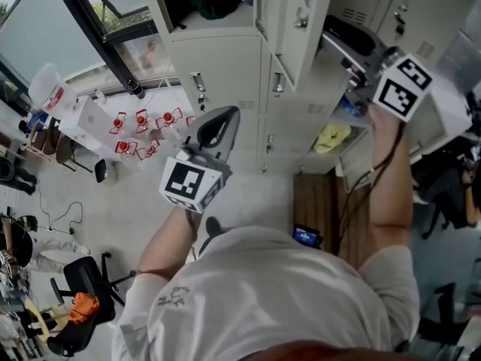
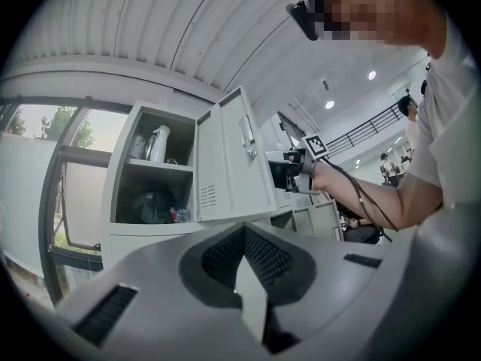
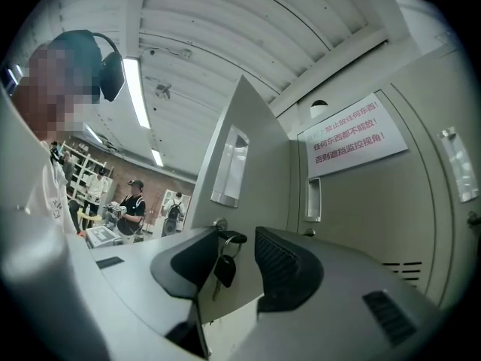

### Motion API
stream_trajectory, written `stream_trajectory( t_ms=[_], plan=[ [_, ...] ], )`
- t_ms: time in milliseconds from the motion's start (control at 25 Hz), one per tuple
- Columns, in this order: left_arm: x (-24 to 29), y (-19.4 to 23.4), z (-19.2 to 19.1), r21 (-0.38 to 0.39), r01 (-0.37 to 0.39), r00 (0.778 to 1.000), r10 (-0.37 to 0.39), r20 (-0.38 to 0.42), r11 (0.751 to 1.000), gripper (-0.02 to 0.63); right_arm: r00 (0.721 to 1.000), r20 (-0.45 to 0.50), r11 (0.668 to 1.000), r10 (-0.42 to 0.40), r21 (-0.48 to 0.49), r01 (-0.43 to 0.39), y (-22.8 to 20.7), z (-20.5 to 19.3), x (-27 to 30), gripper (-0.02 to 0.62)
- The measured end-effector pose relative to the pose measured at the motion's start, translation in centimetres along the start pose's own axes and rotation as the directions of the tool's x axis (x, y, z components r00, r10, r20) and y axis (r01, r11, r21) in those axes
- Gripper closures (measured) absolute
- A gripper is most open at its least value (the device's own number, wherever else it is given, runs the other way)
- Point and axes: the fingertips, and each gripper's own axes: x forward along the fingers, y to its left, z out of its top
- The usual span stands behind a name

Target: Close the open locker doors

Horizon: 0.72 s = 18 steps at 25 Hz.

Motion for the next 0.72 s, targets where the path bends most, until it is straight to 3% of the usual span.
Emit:
stream_trajectory(
  t_ms=[120,480,720],
  plan=[
    [0.0,0.3,0.0,0.006,-0.008,1.000,0.008,-0.005,1.000,0.611,1.000,0.004,1.000,0.020,0.009,-0.020,0.2,-0.2,0.0,0.483],
    [0.3,0.5,-0.2,-0.005,-0.011,1.000,0.011,-0.004,1.000,0.611,0.998,0.005,0.998,0.057,-0.010,-0.057,1.7,0.2,1.3,0.489],
    [-0.4,1.4,-0.6,-0.015,-0.019,1.000,0.019,-0.018,1.000,0.611,1.000,-0.003,0.999,0.031,0.033,-0.031,2.9,-0.2,2.5,0.492]
  ],
)
